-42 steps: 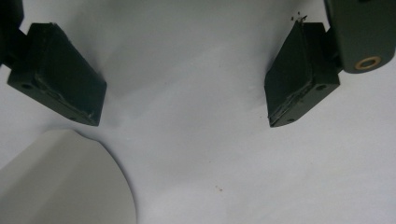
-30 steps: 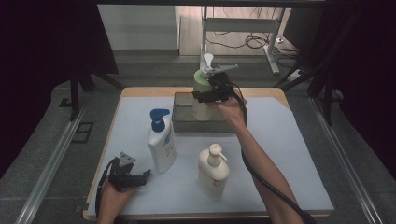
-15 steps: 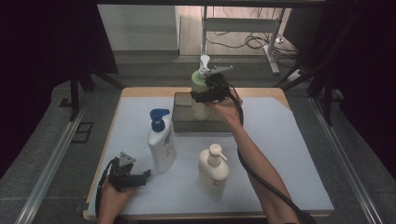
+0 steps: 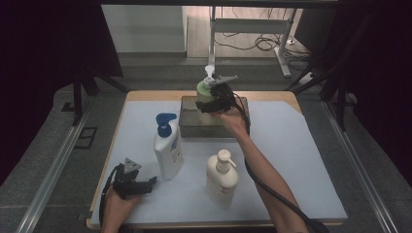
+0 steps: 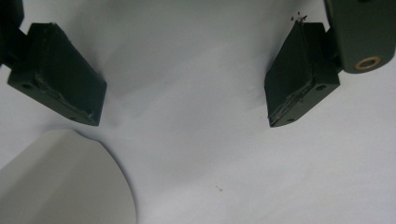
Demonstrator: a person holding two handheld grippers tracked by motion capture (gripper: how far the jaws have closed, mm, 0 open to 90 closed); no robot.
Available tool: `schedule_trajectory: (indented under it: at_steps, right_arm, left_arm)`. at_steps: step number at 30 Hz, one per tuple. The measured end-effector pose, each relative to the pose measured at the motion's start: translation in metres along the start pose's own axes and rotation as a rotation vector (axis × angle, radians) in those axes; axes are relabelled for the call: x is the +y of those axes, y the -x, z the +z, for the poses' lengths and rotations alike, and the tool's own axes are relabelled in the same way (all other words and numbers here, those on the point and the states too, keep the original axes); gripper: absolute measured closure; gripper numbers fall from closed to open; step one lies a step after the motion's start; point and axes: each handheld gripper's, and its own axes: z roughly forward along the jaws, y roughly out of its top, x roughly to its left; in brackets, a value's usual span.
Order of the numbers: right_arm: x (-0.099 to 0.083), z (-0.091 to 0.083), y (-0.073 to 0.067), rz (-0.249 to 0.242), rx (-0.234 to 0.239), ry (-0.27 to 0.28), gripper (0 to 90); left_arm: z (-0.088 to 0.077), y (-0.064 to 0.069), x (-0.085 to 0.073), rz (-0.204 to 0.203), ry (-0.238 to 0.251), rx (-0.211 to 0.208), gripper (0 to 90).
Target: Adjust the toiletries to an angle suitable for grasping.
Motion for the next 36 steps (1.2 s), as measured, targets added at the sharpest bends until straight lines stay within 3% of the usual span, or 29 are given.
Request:
schedule_trajectory:
  at_steps: [23, 36]
  right_arm:
    - [-0.024, 0.018, -0.003, 0.003, 0.014, -0.023, 12.2]
    - [-0.025, 0.018, -0.006, -0.014, 0.003, -0.033, 9.0]
  left_arm:
    - [0.0, 0.0, 0.0, -0.001, 0.0, 0.0, 13.0]
    - [0.0, 0.0, 0.0, 0.0, 0.002, 0.001, 13.0]
